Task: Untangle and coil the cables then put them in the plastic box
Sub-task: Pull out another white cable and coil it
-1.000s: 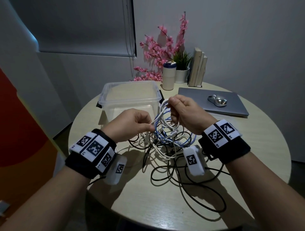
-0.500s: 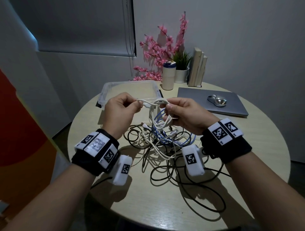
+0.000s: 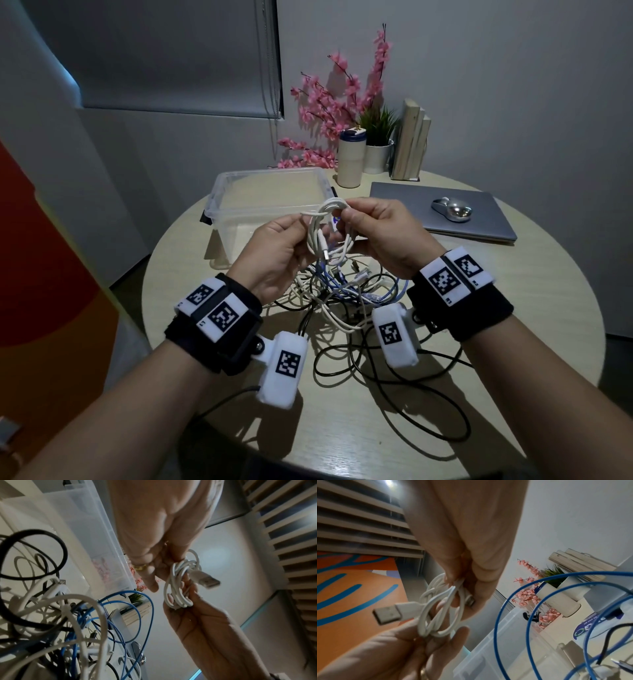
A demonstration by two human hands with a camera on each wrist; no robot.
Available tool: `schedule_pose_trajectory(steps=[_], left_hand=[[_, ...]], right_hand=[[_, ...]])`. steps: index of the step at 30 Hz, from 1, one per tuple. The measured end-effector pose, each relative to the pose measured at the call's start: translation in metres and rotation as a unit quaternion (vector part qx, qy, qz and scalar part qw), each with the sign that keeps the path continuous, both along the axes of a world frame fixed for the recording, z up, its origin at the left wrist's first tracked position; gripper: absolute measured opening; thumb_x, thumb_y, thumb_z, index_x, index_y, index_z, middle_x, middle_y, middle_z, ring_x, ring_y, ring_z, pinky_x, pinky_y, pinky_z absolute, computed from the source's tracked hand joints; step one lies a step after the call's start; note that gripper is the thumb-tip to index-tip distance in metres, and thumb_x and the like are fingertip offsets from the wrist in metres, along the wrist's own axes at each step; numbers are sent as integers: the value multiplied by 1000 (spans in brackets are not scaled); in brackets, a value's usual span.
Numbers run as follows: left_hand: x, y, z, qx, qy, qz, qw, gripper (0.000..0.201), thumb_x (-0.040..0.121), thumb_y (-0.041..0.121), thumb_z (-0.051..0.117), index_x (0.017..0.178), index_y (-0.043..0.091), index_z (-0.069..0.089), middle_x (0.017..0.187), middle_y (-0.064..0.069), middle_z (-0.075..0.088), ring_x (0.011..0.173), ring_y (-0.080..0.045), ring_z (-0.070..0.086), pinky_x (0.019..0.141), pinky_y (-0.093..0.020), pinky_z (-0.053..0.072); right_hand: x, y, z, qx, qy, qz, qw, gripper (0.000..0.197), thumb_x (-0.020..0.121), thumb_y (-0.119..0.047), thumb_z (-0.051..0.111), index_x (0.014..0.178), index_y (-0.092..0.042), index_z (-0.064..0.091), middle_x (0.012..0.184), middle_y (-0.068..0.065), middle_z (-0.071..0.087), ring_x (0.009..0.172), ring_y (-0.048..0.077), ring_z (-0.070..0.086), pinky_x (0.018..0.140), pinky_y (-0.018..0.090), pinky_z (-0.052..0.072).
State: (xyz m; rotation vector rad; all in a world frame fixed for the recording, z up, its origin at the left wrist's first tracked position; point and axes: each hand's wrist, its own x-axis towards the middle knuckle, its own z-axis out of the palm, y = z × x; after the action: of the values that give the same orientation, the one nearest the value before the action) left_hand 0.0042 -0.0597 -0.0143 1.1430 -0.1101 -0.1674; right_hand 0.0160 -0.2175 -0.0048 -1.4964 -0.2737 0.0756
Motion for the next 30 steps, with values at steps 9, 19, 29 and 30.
schedule_pose_trajectory(steps=[9,19,29,30], left_hand=[[-3,-5,1,77,-34,-13,996,13,91,7,55,98,6,65,73,5,70,67,-2,65,63,-20,52],[-7,-4,-6,140,49,-87,985,11,87,2,61,97,7,59,69,-7,63,56,-17,61,56,-27,52],[-13,14,-2,151,95,-157,971,18,82,7,65,66,11,72,63,-8,62,54,-14,61,54,-18,52],[-14,16,0,146,92,-166,971,9,80,9,66,72,10,71,64,-7,61,54,-14,61,56,-19,52]], right_hand=[[6,6,-6,-1,-32,-77,997,19,96,-6,49,104,-8,67,75,11,58,65,16,58,76,47,53],[7,4,-6,-19,-59,-81,995,16,95,-6,52,98,-7,67,71,10,55,61,17,57,58,31,55],[14,-8,-13,-179,-171,-96,964,17,94,-14,56,96,-24,69,71,-7,61,65,8,56,60,25,49],[14,-10,-13,-195,-182,-97,959,16,94,-16,56,99,-23,69,74,-8,62,66,8,56,62,27,51]])
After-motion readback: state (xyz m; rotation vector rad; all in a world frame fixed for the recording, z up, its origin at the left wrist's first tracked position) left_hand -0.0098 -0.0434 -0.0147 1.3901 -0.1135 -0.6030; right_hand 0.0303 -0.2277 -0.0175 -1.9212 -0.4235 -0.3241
